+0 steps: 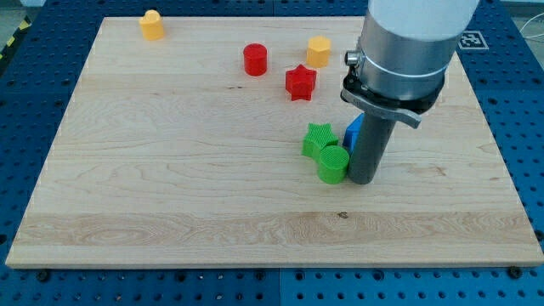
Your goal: Push the green circle towards the center
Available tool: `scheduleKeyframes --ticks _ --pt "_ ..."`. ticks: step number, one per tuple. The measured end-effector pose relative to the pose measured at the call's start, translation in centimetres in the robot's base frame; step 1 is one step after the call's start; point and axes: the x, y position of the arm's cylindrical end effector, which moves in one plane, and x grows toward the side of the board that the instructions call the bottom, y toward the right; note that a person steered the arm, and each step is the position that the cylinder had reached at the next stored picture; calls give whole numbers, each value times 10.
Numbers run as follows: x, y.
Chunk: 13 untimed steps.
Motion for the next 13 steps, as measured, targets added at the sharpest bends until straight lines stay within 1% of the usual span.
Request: scheduleKeyframes --ticks 1,2,6,7,8,9,11,12,13 --pt "-9 -9" --pt "-9 -24" --pt "-19 -118" --pt "-19 -103" --pt "-2 -81" --pt "19 -79" --pt "25 -121" --pt "20 -145" --pt "4 -158"
